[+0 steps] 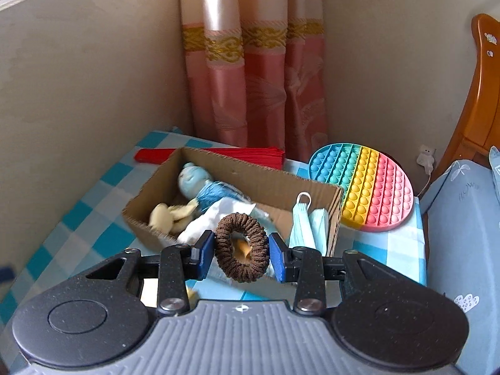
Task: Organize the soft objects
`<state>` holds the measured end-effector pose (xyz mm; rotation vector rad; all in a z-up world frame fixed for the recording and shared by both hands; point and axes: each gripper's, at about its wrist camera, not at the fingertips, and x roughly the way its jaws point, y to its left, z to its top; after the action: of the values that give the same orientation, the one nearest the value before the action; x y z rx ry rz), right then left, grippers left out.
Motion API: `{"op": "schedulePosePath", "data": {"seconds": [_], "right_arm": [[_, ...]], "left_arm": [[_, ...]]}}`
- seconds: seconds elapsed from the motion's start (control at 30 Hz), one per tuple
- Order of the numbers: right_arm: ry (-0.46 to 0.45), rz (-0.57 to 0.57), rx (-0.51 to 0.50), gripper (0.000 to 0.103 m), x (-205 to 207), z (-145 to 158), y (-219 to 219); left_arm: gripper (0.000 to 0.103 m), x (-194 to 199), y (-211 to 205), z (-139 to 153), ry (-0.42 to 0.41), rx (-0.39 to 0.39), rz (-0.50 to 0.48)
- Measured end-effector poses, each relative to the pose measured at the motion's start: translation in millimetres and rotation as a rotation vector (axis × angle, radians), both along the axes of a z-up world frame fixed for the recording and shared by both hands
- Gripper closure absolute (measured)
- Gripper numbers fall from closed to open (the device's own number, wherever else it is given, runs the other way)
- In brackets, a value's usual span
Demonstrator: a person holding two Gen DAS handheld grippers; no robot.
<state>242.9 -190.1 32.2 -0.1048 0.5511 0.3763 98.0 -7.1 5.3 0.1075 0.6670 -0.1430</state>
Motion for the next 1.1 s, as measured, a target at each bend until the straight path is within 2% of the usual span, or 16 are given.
{"op": "schedulePosePath", "data": {"seconds": [0.07, 0.2, 0.27, 0.3, 0.33, 0.37, 0.4, 0.53, 0.63, 0.83, 1.1], "right_arm": [[0.006, -0.013, -0.001, 0.060, 11, -2, 3], [0.018, -0.048, -0.016, 0.060, 34, -7, 8], [0.019, -0.069, -0.022, 0.055, 43, -9, 9], [0.021, -0.076, -0.023, 0.048, 46, -9, 9], [0.023, -0.087, -0.024, 0.034, 49, -9, 8], [0.019, -0.095, -0.028, 0.025, 50, -9, 8], [0.013, -0.101, -0.031, 0.012, 50, -8, 8], [-0.030, -0.102, 0.016, 0.000, 38, 0, 0], [-0.033, -0.104, 0.026, 0.000, 23, 6, -4], [-0.022, -0.131, -0.013, 0.000, -24, 13, -6], [0.001, -0.225, -0.003, 0.000, -112, -4, -18]], "left_arm": [[0.001, -2, 1, 0, -0.009, 0.019, 0.038], [0.001, -3, 7, 0, -0.014, 0.009, 0.065], [0.001, -4, 9, 2, -0.016, 0.006, 0.074], [0.001, -5, 10, 2, -0.019, 0.008, 0.077], [0.001, -6, 10, 3, -0.023, 0.011, 0.078], [0.001, -7, 10, 4, -0.026, 0.013, 0.078], [0.001, -7, 10, 4, -0.026, 0.016, 0.083], [0.001, -7, 11, 7, -0.017, 0.007, 0.091], [0.001, -9, 11, 10, -0.020, 0.002, 0.093], [0.001, -15, 10, 22, -0.022, 0.000, 0.096], [0.001, -18, 10, 34, 0.010, 0.000, 0.160]]}}
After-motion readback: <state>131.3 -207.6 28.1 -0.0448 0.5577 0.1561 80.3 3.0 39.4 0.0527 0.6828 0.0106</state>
